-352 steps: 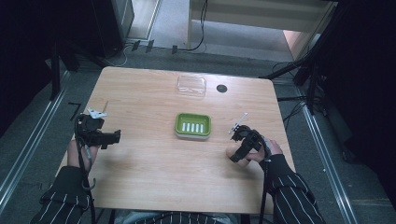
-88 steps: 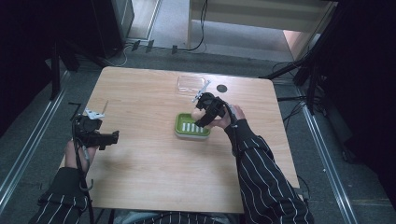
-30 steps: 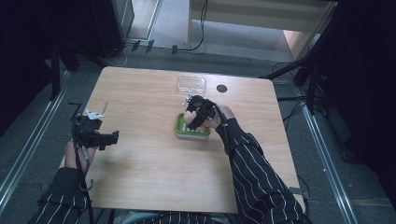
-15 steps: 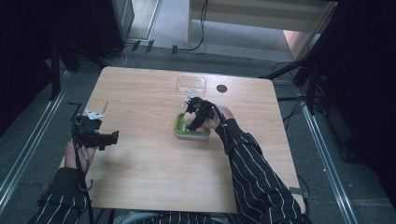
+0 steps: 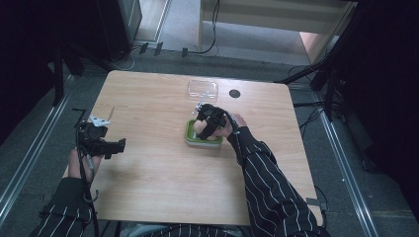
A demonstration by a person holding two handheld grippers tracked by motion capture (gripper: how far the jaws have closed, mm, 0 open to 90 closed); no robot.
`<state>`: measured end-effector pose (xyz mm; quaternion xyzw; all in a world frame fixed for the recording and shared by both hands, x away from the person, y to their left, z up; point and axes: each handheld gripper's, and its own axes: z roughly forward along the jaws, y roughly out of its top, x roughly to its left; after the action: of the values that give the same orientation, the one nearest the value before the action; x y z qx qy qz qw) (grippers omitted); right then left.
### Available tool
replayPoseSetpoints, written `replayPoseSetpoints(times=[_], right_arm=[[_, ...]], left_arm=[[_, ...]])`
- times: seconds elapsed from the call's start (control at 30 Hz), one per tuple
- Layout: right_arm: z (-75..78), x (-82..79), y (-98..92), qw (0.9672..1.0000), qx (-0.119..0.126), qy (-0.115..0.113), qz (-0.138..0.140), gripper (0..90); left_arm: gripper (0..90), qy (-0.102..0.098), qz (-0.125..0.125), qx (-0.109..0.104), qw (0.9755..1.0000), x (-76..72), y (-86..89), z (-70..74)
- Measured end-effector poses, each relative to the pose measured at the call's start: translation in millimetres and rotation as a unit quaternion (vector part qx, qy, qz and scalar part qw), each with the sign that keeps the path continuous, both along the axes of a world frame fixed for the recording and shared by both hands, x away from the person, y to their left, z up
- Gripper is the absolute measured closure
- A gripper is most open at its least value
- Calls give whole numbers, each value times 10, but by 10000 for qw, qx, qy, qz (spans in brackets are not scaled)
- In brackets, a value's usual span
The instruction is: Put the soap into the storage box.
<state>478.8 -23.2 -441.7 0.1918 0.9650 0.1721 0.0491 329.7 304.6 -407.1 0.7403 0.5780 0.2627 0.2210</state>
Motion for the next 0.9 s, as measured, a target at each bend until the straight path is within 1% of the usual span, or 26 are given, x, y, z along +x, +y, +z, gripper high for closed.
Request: replayPoseSetpoints(times=[0.17, 0.23, 0.43, 0.63, 0.9], right_arm=[[-17, 11, -1, 10000, 21, 15, 12, 331], [-24, 16, -1, 10000, -9, -17, 24, 331], [-43, 17, 3, 10000, 2, 30, 27, 331], [-52, 13, 0, 10000, 59, 7, 36, 330], [-48, 12, -2, 10000, -6, -26, 95, 324]], left_arm=[[143, -4, 0, -5, 10000, 0, 2, 0], [143, 0, 4, 0, 10000, 0, 1, 0], [143, -1, 6, 0, 10000, -2, 1, 1], [143, -4, 3, -5, 10000, 0, 1, -1], [143, -1, -6, 7, 10000, -1, 0, 2]])
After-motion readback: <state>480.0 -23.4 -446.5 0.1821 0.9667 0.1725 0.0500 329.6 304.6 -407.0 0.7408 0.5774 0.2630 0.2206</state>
